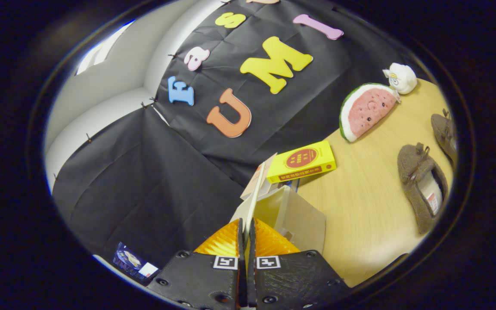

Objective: Open the storage box then place both shoes into the box .Put the left shoe in first, then the right shoe, with the right side of both shoes facing outward in a uniform manner.

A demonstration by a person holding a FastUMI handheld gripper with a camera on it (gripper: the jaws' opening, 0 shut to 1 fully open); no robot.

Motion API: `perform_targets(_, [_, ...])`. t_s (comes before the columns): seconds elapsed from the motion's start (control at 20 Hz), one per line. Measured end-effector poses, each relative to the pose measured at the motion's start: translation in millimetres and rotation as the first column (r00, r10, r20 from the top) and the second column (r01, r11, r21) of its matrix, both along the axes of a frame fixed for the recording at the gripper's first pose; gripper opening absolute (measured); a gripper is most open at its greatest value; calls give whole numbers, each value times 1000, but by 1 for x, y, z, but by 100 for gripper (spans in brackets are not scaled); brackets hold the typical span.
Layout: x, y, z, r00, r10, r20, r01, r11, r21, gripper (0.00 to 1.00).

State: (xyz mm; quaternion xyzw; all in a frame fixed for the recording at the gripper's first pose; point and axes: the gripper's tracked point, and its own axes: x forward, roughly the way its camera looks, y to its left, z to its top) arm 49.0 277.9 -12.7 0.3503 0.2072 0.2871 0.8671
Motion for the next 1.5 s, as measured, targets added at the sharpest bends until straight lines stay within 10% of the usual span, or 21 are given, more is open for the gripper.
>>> perform_targets(1.15, [-9,226,118,934,219,282,-121,937,-327,2])
perform_targets(1.5, [-36,259,126,841,333,426,-145,898,-416,96])
